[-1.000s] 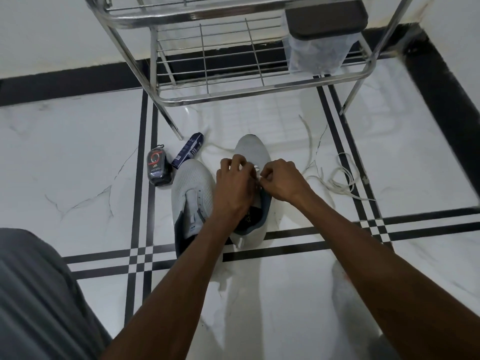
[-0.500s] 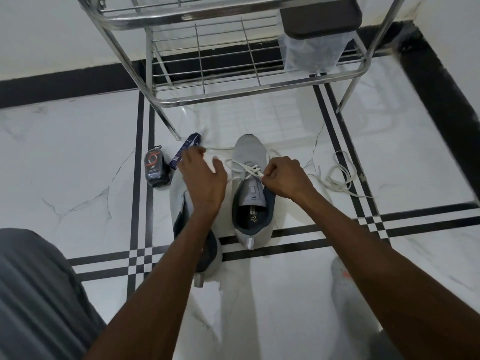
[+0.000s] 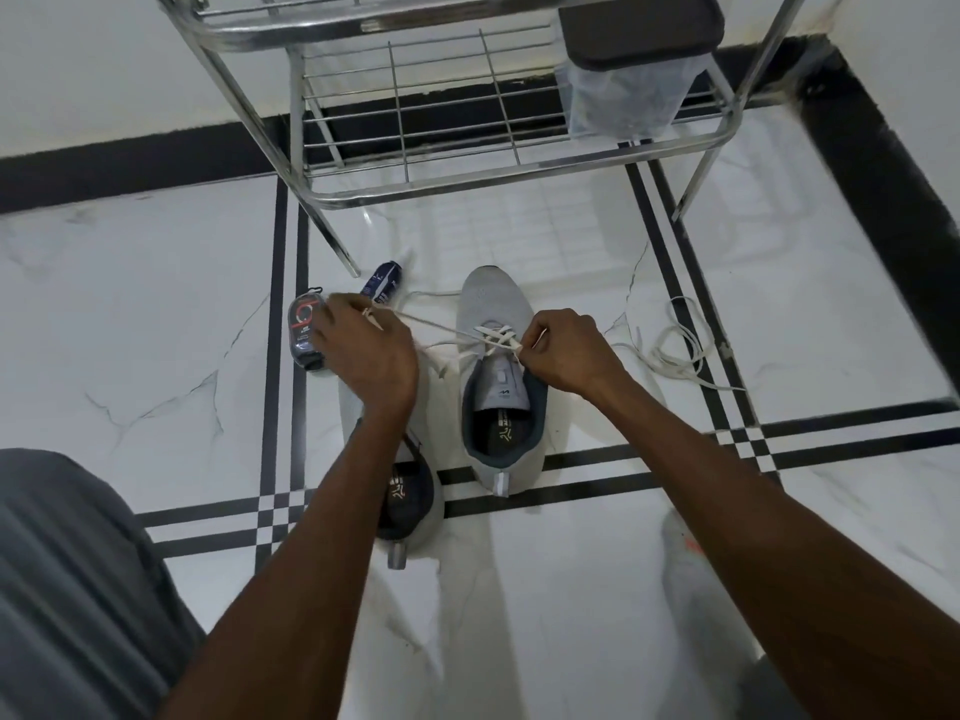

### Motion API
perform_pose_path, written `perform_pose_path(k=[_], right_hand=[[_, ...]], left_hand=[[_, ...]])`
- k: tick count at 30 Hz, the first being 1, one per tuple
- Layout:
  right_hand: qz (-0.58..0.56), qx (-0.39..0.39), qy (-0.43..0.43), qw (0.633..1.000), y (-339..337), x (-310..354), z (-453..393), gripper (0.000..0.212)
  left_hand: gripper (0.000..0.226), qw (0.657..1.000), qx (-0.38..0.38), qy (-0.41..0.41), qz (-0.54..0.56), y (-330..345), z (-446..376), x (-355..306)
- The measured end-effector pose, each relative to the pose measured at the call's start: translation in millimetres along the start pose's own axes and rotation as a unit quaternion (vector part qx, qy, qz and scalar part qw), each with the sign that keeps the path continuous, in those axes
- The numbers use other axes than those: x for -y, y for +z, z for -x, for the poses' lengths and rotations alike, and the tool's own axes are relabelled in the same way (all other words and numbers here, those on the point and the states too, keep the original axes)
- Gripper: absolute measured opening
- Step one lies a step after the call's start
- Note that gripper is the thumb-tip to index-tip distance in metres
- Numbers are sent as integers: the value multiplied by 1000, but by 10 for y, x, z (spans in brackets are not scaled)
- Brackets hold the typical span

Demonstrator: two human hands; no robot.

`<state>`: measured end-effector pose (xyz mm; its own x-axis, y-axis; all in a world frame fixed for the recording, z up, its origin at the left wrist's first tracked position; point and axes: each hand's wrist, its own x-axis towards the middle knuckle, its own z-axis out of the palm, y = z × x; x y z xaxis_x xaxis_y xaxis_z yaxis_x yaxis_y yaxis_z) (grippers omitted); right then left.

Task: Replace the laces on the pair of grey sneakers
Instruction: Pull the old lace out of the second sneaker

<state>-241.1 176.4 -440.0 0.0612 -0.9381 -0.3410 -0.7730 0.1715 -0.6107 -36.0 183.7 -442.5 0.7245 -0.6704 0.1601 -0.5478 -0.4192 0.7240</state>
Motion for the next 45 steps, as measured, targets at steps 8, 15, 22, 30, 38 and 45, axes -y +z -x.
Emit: perform_pose_path(k=[8, 15, 22, 30, 38, 45], right_hand=[[11, 11, -25, 1000, -49, 83, -43, 9], [8, 6, -11, 1000, 42, 15, -40, 10], [22, -11, -47, 999, 104, 36, -47, 19], [156, 47, -128, 978, 283, 241, -46, 26], [-2, -179, -27, 984, 52, 28, -193, 18], [218, 36, -145, 964, 389, 258, -59, 31]], left_hand=[[20, 874, 307, 353, -129, 269, 455, -107], [24, 992, 94, 22, 80, 82, 23, 34], [42, 974, 185, 126, 19, 60, 430, -30], [11, 951, 276, 120, 70, 86, 607, 109], [9, 960, 253, 61, 101, 27, 575, 218], [10, 959, 254, 59, 111, 47, 593, 243]])
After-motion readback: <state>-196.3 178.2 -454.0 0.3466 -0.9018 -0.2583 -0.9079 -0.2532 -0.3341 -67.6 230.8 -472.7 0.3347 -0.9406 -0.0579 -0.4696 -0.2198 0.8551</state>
